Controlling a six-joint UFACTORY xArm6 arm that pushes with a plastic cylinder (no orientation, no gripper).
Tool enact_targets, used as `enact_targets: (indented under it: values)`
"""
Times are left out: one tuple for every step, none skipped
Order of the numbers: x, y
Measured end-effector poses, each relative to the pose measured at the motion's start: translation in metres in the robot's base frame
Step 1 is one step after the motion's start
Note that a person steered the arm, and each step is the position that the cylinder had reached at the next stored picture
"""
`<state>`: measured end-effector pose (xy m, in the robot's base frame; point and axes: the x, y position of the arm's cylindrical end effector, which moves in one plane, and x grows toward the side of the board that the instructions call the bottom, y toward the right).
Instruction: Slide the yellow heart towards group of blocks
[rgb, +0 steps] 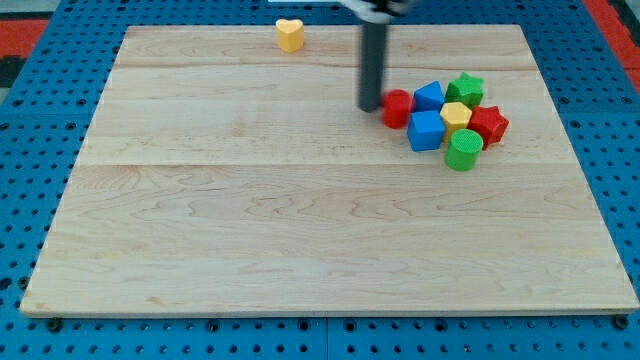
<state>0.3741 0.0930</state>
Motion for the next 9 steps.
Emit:
enact_targets:
  values:
    - [-0.021, -0.047]
    - [-0.093, -0.166]
    - [-0.166, -0.173]
    - [-0.177, -0.181]
    - [-0.181, -0.136]
    - [-0.158, -0.009]
    - [-0.158, -0.006]
    - [-0.126, 0.001]
    - [-0.042, 0.029]
